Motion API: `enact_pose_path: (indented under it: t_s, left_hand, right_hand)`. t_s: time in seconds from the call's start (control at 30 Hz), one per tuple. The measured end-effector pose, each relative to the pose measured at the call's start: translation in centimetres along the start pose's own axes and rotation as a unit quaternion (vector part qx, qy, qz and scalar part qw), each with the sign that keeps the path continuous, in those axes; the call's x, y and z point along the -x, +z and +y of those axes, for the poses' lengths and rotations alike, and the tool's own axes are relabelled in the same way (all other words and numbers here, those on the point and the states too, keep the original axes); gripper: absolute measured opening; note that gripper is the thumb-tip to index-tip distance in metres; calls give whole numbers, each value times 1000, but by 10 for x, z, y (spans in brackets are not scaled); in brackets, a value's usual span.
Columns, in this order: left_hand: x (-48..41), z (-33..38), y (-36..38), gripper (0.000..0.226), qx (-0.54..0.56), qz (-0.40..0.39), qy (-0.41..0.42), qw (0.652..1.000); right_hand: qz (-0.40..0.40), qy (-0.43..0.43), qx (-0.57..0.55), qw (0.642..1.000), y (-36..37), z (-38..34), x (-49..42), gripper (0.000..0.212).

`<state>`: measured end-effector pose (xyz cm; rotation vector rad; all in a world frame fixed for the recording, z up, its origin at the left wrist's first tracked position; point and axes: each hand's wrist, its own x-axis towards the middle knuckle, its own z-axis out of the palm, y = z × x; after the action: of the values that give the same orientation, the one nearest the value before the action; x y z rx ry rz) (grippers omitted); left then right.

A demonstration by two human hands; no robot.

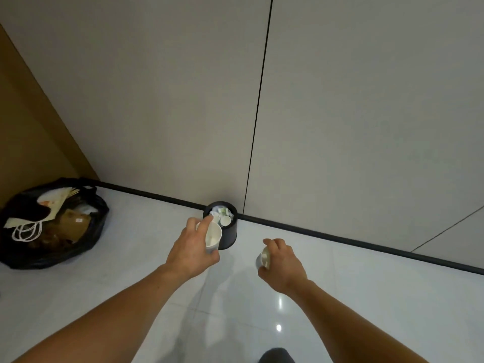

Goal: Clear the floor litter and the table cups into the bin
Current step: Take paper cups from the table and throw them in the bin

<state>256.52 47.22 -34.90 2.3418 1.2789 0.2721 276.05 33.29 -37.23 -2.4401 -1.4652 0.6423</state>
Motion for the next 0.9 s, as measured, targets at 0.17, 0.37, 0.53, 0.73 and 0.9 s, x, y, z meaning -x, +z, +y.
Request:
enact_pose_path:
  t_s: [0.17,0.37,0.53,0.73,0.9]
  left_hand:
    - [-99,-13,8,88,1,-17,-9,1000]
    - [-190,-35,-3,88,-28,-6,-59,998]
    - [-257,-60,-11,87,-20,-23,-74,997]
    - [-344,-105,18,82,26,-97,-29,995]
    - [-411,-155,58,79,17,-188,14,982]
  right_hand:
    - [-18,0,-2,1000,-11,5,-109,76]
    - [-34,-41,-12,999,-32,-14,-234,74]
    - [-56,-43,-11,997,-36,-26,-302,75]
    - [-76,29,-28,996,-9,-33,-367,77]
    - [-84,101,-53,990,37,-43,-413,75]
